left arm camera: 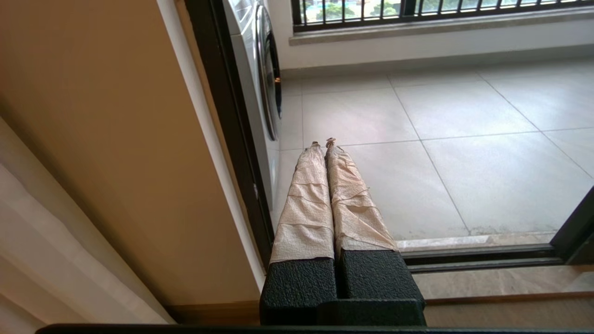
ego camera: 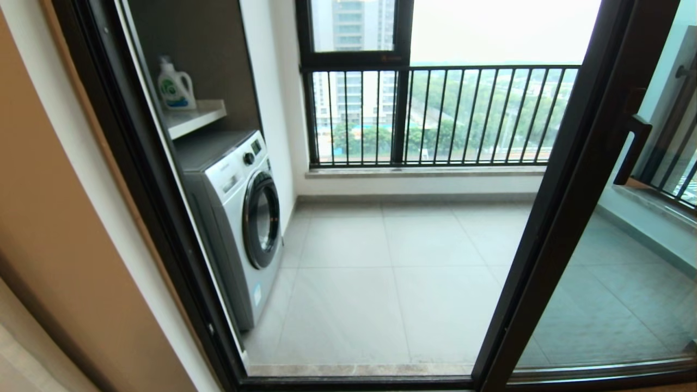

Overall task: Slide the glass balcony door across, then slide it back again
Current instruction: Close the slid door

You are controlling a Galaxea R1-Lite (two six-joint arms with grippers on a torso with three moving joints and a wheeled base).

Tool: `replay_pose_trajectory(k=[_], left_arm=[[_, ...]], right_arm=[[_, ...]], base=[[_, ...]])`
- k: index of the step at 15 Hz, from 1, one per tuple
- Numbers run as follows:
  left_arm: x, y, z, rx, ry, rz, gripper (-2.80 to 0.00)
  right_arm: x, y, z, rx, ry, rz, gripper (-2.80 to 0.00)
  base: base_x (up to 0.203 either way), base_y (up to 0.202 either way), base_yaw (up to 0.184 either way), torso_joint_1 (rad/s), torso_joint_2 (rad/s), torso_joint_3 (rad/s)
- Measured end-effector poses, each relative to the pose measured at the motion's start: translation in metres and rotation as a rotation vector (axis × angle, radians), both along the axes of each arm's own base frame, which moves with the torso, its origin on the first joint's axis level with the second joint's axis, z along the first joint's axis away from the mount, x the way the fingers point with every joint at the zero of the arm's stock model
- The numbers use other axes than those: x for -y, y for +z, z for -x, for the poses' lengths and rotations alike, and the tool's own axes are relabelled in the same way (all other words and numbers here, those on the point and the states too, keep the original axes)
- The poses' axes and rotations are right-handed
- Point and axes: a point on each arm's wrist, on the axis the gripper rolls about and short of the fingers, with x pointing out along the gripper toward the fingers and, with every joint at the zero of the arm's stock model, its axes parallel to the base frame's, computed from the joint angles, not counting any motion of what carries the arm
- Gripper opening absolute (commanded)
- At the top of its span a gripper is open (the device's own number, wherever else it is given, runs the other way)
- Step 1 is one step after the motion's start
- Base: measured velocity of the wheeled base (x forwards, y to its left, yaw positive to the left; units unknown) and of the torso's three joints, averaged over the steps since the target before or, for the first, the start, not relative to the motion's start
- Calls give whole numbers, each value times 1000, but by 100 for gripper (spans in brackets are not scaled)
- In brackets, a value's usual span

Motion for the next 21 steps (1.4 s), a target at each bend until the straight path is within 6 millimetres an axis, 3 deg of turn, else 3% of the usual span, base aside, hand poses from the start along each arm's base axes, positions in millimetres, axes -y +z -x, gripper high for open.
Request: replay_pose_trajectory(k=[4, 8, 21], left_arm=[[0, 0, 0, 0, 1, 0, -280], [0, 0, 0, 0, 0, 0, -280], [0, 0, 0, 0, 1, 0, -280]], right_arm=[[2, -4, -39, 33, 55, -29, -280], [-5, -21, -67, 13, 110, -77, -280], [-33, -36, -85, 3, 175, -131, -280]], base=[[0, 0, 0, 0, 0, 0], [0, 0, 0, 0, 0, 0], [0, 0, 0, 0, 0, 0]])
